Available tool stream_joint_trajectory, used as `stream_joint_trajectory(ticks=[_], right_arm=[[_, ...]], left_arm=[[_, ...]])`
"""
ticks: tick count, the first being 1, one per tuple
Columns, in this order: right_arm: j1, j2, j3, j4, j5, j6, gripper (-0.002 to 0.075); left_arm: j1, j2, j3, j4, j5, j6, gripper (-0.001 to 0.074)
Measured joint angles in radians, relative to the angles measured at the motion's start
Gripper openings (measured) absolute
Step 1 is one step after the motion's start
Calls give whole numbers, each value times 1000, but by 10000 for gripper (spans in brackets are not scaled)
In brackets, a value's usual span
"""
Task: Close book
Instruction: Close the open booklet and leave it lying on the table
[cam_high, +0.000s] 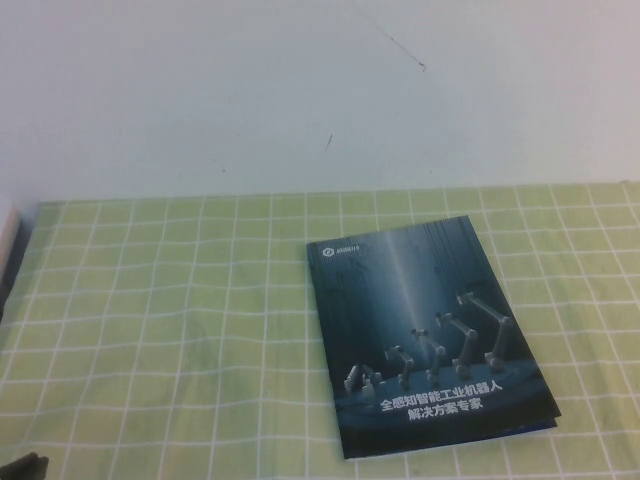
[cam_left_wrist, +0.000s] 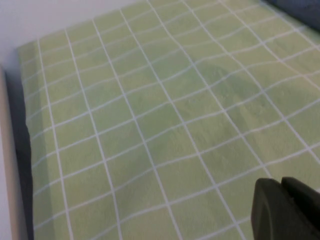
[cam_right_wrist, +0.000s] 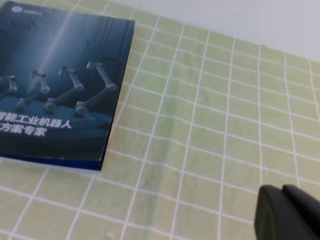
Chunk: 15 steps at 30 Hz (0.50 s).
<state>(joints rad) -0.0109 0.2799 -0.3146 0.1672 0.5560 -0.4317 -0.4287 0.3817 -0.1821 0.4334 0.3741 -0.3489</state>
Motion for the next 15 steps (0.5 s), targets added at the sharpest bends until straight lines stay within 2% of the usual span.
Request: stream_joint_trajectory(ticks=[15], right_arm=[[0, -1, 2, 5, 62, 0, -3]], left_arm=[[0, 0, 116, -2, -2, 0, -4]])
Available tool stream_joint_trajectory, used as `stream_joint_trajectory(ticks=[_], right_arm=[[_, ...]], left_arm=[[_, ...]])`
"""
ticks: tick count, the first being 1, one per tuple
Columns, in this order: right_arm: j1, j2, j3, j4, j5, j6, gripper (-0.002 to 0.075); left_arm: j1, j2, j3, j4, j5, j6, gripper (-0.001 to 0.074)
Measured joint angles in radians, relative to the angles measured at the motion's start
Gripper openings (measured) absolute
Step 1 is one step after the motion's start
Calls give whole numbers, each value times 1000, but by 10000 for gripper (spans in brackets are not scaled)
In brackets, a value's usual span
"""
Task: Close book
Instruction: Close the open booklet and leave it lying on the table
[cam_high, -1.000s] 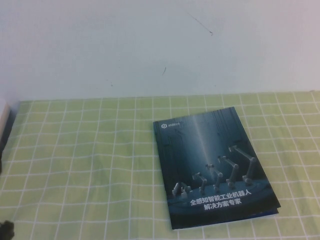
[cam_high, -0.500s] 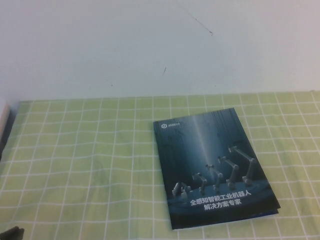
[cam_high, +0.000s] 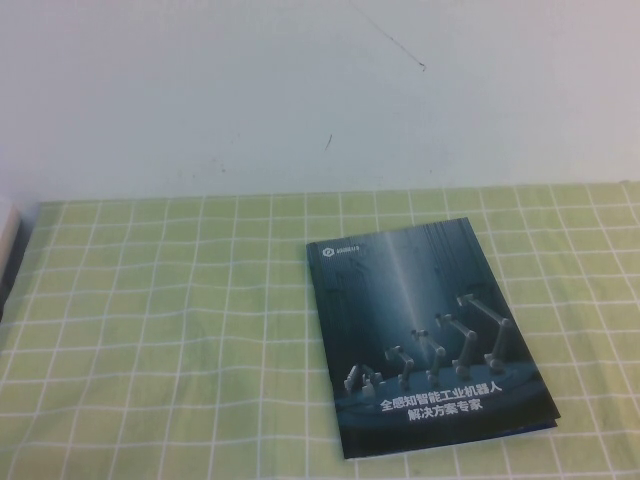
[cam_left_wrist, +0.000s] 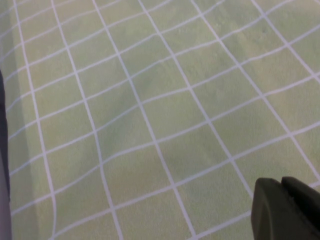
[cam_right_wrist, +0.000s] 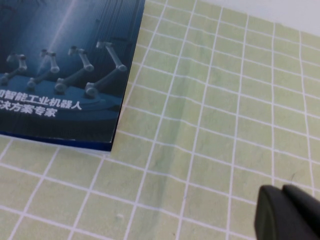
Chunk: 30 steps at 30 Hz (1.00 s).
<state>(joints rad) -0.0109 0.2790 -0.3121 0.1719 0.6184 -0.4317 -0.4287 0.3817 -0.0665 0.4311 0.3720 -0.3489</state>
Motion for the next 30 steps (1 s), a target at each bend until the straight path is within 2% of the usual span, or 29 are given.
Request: stream_joint_trajectory(ticks=[8, 14, 18, 21, 30], right_arm=[[-28, -101, 85, -29, -60, 6, -3], [-95, -271, 197, -121, -132, 138, -3], [-107, -291, 311, -166, -175, 233, -3], [-108, -291, 327, -182, -244, 263, -3], [-108, -291, 330, -192, -262, 275, -3]], left_arm=[[0, -4, 0, 0, 2, -1, -4], [0, -4, 0, 0, 2, -1, -4], [0, -6, 0, 0, 5, -2, -4], [0, -5, 0, 0, 6, -2, -4], [0, -5, 0, 0, 6, -2, -4]])
